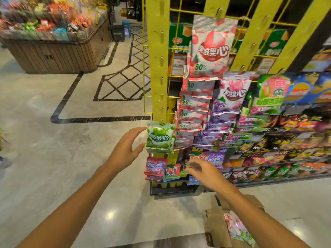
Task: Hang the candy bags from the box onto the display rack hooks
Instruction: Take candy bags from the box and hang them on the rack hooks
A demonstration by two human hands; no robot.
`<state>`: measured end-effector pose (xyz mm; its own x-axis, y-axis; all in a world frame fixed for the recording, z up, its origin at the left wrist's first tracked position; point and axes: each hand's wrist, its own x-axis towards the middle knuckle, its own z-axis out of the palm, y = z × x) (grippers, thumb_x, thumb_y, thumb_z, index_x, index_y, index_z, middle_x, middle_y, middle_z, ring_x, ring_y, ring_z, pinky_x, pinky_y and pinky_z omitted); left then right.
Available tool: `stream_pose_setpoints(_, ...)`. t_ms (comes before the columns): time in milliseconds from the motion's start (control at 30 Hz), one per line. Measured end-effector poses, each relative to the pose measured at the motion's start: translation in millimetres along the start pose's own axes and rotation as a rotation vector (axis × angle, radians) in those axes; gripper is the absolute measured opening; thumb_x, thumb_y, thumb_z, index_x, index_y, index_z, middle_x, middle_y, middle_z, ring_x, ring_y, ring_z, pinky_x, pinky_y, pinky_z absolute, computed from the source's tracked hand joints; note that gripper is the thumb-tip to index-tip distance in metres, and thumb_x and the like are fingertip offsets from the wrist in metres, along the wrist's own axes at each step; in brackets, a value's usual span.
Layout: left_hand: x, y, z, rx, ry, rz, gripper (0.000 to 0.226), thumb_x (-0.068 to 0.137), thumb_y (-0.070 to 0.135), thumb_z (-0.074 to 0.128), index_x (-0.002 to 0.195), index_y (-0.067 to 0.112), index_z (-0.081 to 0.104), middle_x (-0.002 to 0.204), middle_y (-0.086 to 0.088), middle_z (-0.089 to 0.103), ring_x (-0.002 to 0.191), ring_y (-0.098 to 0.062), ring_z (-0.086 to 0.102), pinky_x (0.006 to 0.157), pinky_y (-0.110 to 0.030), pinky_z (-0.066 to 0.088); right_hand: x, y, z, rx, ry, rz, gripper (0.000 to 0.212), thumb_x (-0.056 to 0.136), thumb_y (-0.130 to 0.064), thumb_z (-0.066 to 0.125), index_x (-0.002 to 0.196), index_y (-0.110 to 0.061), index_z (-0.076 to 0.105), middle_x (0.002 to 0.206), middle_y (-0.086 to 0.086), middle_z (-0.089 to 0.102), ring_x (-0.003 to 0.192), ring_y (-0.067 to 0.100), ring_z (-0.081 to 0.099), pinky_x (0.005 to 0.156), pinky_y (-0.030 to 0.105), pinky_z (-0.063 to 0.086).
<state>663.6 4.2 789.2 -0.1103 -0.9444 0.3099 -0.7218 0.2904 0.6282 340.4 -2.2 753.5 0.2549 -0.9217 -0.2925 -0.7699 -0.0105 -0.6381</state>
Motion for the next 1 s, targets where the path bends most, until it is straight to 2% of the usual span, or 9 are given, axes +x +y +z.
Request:
stream_pose_setpoints(100,-24,17,13,0.131,-0.011,0.026,0.055,0.092,0.014,0.069,0.142,0.023,0.050,0.143,0.004,0.053,0.132,-0.016,0.047,0.109,-0.035,0.039,-30,30,-23,-0.022,-0.034,-0.028,0.045,0.094,-0.049,0.063,0.135,-0.029,0.058,0.134,-0.009,0.061,0.122,0.013,0.059,0.103,0.036,0.049)
stream_pose_setpoints(233,-51,63,60,0.275,-0.146,0.082,0.051,0.089,0.019,0.074,0.138,0.018,0.057,0.142,-0.002,0.055,0.131,-0.022,0.049,0.108,-0.037,0.041,-80,87,-47,-0.070,-0.033,-0.070,0.049,0.096,-0.047,0.061,0.141,-0.027,0.054,0.141,-0.009,0.057,0.128,0.011,0.055,0.103,0.030,0.048)
stream_pose_setpoints(333,-65,109,119,0.384,-0.254,0.190,0.051,0.086,0.024,0.074,0.134,0.013,0.060,0.138,-0.009,0.058,0.127,-0.032,0.053,0.106,-0.048,0.045,-128,140,-64,-0.101,-0.028,-0.066,0.052,0.097,-0.048,0.059,0.144,-0.029,0.050,0.141,-0.007,0.055,0.126,0.014,0.055,0.101,0.031,0.048)
stream_pose_setpoints(433,-81,163,193,0.447,-0.397,0.256,0.053,0.087,0.044,0.058,0.129,0.013,0.064,0.136,-0.013,0.060,0.124,-0.038,0.054,0.105,-0.053,0.044,-180,208,-77,-0.005,-0.014,0.011,0.071,0.082,-0.074,0.056,0.141,-0.035,0.049,0.142,-0.005,0.052,0.124,0.020,0.058,0.103,0.044,0.049)
stream_pose_setpoints(533,-96,212,269,0.516,-0.589,0.355,0.060,0.089,0.060,0.046,0.130,0.018,0.059,0.135,-0.016,0.060,0.119,-0.047,0.058,0.094,-0.061,0.050,-234,275,-90,0.010,0.032,0.078,0.070,0.087,-0.067,0.053,0.143,-0.026,0.050,0.141,-0.008,0.049,0.132,0.015,0.047,0.112,0.039,0.041)
stream_pose_setpoints(633,-111,248,332,0.560,-0.799,0.372,0.070,0.096,0.070,0.028,0.131,0.020,0.061,0.138,-0.013,0.058,0.120,-0.047,0.057,0.094,-0.063,0.049,-280,337,-105,-0.050,0.052,0.117,0.065,0.092,-0.064,0.049,0.146,-0.029,0.047,0.146,-0.004,0.052,0.132,0.018,0.050,0.110,0.037,0.044)
stream_pose_setpoints(733,-112,283,383,0.573,-0.963,0.396,0.085,0.091,0.078,0.013,0.141,0.022,0.053,0.151,-0.012,0.046,0.131,-0.047,0.047,0.107,-0.065,0.035,-303,422,-104,-0.062,0.091,0.207,0.066,0.089,-0.065,0.055,0.145,-0.032,0.047,0.145,-0.003,0.055,0.130,0.019,0.053,0.109,0.038,0.045)
stream_pose_setpoints(867,-97,321,444,0.538,-1.004,0.439,0.115,0.068,0.090,-0.011,0.156,0.026,0.025,0.166,-0.003,0.011,0.152,-0.033,0.007,0.122,-0.050,0.000,-323,502,-104,-0.023,0.110,0.337,0.073,0.084,-0.081,0.042,0.142,-0.037,0.049,0.141,-0.003,0.057,0.126,0.021,0.054,0.104,0.040,0.047)
stream_pose_setpoints(1000,-66,350,509,0.476,-1.021,0.426,0.093,0.081,0.073,0.010,0.157,0.021,0.023,0.162,-0.009,0.024,0.151,-0.034,0.013,0.123,-0.047,0.004,-342,510,-145,-0.001,0.085,0.454,0.054,0.097,-0.052,0.055,0.146,-0.033,0.043,0.141,-0.012,0.047,0.134,0.017,0.043,0.111,0.033,0.039)
